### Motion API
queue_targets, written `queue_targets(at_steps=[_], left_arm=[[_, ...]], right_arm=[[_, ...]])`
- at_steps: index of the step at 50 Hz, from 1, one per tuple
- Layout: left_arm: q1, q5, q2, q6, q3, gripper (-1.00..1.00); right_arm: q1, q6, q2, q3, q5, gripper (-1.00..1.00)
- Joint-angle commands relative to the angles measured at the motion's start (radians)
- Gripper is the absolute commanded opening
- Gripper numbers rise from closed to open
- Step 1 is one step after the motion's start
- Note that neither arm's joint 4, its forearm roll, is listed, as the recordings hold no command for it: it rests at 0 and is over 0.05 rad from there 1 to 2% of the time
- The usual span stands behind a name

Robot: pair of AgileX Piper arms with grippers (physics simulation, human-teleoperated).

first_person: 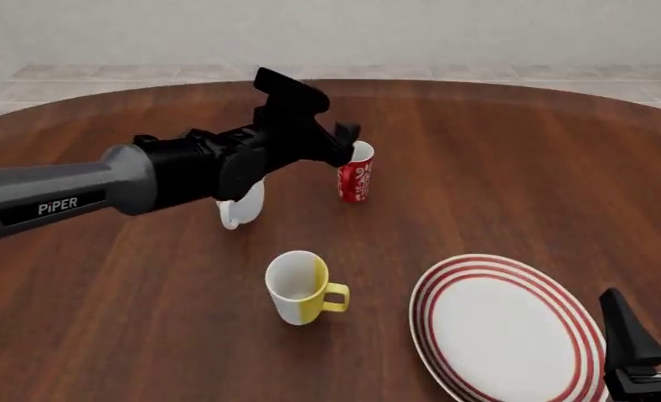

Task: Pick up the red mug and put it on the plate

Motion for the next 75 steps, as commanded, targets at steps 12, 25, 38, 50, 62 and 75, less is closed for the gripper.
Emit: queue_targets(at_steps=[12, 25, 38, 50, 62, 75], left_arm=[[0.000, -0.011, 0.107, 0.000, -0.045, 1.00], [0.007, -0.019, 0.152, 0.000, -0.067, 1.00], [0.017, -0.028, 0.200, 0.014, -0.093, 1.00], [0.020, -0.044, 0.244, 0.008, -0.105, 1.00], [0.014, -0.044, 0.268, 0.005, -0.124, 1.00], [0.011, -0.054, 0.286, -0.001, -0.130, 1.00]], right_arm=[[-0.001, 0.000, 0.000, 0.000, 0.001, 1.00], [0.002, -0.001, 0.000, 0.000, 0.002, 1.00], [0.005, -0.005, 0.002, 0.000, 0.003, 1.00], [0.004, -0.007, 0.002, 0.000, 0.005, 1.00], [0.003, -0.005, 0.005, 0.000, 0.004, 1.00], [0.003, -0.002, 0.001, 0.000, 0.008, 1.00]])
